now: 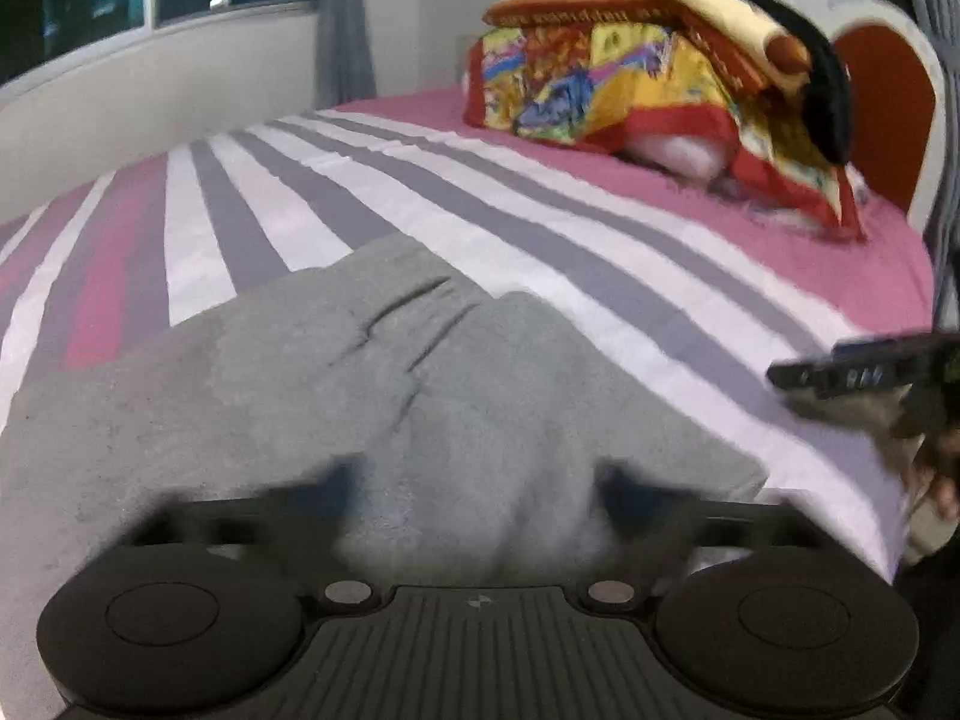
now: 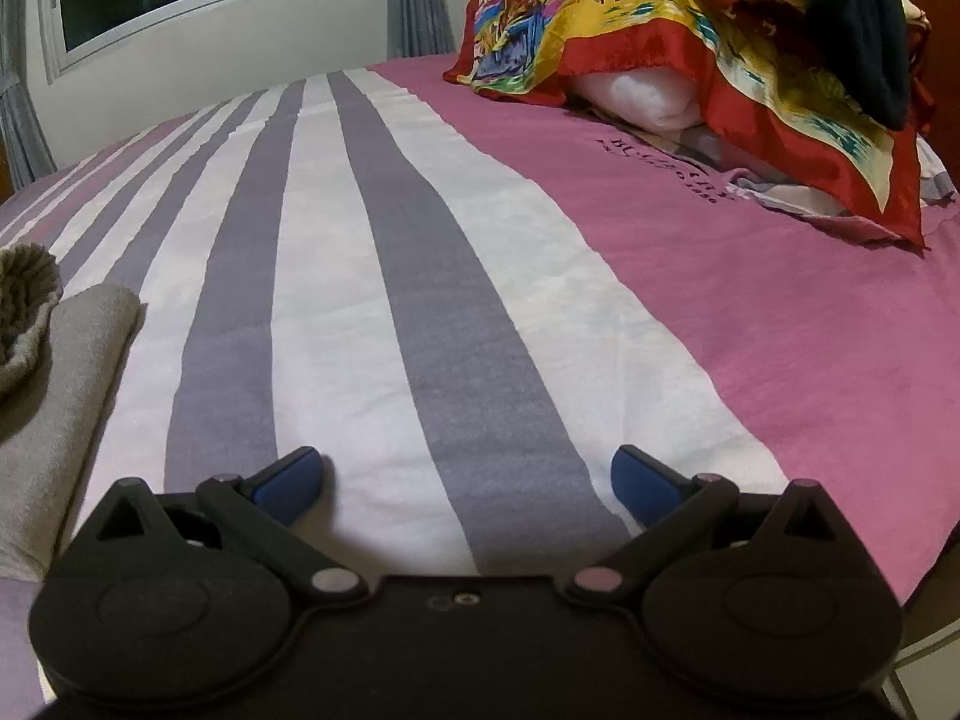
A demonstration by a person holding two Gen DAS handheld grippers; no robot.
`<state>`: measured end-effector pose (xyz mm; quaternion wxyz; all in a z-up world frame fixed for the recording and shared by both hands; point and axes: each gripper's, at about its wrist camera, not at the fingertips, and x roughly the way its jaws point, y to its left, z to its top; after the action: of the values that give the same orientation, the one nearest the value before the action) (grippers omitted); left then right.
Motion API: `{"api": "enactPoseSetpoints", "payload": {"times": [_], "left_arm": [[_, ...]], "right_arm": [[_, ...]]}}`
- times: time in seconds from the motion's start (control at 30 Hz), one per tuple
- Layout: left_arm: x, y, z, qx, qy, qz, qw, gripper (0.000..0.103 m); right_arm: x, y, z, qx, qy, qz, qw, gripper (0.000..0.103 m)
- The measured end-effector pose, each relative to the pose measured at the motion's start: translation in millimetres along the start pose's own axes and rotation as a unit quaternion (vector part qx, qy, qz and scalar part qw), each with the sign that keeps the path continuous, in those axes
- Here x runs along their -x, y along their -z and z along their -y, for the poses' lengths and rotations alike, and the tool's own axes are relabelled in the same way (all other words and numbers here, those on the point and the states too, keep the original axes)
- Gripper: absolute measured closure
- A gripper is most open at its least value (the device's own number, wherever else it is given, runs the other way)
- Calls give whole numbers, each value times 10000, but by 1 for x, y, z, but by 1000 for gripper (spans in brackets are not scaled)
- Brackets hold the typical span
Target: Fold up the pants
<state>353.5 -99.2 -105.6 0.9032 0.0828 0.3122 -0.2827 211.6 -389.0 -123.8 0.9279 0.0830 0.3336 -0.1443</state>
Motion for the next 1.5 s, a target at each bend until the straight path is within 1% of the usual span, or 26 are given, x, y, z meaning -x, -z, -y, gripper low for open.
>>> {"api": "enactPoseSetpoints", "payload": {"times": [0.1,0.13,0.2,0.27,0.3,0.33,0.37,0.47,0.57,0.63,0.67,0.7,0.77,0.83,0.9,1.0,1.07,1.13,1.17,1.2,1.23,1.27,1.33,1.4,1.47,1.5], "left_arm": [[35,-1,-8,256,46,406,9988,0],[47,-1,-13,338,-7,530,9980,0],[83,17,-33,519,-333,704,9956,0],[118,48,-59,784,-746,706,9916,0],[130,63,-67,907,-894,715,9893,0],[146,84,-76,1084,-1011,689,9865,0],[154,101,-83,1222,-1064,614,9849,0],[166,139,-95,1397,-1218,326,9821,0],[159,150,-101,1490,-1298,153,9802,0],[157,146,-107,1497,-1333,242,9794,0],[153,145,-110,1443,-1398,199,9794,0],[146,144,-112,1376,-1453,77,9797,0],[141,148,-116,1277,-1438,37,9813,0],[139,151,-120,1319,-1378,20,9816,0],[127,144,-123,1320,-1382,-43,9816,0],[119,141,-123,1270,-1369,-123,9823,0],[118,143,-125,1332,-1316,-130,9822,0],[117,142,-125,1328,-1301,-155,9824,0],[116,142,-125,1319,-1303,-170,9825,0],[116,142,-125,1313,-1313,-178,9824,0],[116,141,-125,1319,-1322,-173,9822,0],[116,140,-126,1326,-1335,-159,9820,0],[121,140,-123,1343,-1381,-73,9812,0],[128,140,-124,1556,-1344,65,9786,1],[128,140,-123,1601,-1306,76,9784,2],[124,140,-121,1544,-1316,11,9792,2]], "right_arm": [[0,0,2,-53,-83,10,10000,0],[0,0,4,-68,-120,19,9999,0],[-1,-1,5,-40,-151,20,9999,0],[9,-4,0,116,-184,-9,9998,0],[20,-5,-1,26,-433,122,9990,2],[36,-4,-2,-253,-895,363,9950,2],[45,-4,-4,-469,-1269,437,9898,2],[55,-1,-30,-912,-2085,247,9735,2],[56,1,-66,-1050,-2609,-16,9596,1],[53,1,-87,-1073,-2861,-222,9519,1],[51,2,-98,-1058,-2972,-322,9484,1],[50,3,-107,-1039,-3001,-361,9475,1],[48,2,-119,-981,-3035,-386,9470,1],[43,-1,-125,-1087,-3204,-463,9399,3],[35,-4,-132,-1128,-3356,-577,9335,3],[24,-6,-149,-1209,-3224,-704,9362,2],[13,-12,-159,-1252,-2959,-882,9429,1],[6,-20,-174,-1116,-2683,-1159,9498,0],[5,-26,-182,-977,-2610,-1225,9525,3],[8,-30,-188,-868,-2682,-1117,9529,33],[11,-33,-191,-740,-2631,-1052,9561,63],[16,-37,-192,-721,-2691,-937,9558,63],[36,-42,-188,-620,-2957,-525,9518,64],[59,-41,-183,-347,-3127,-117,9491,64],[73,-30,-169,-247,-3059,216,9515,64],[70,-21,-163,-276,-2917,249,9558,64]]}}
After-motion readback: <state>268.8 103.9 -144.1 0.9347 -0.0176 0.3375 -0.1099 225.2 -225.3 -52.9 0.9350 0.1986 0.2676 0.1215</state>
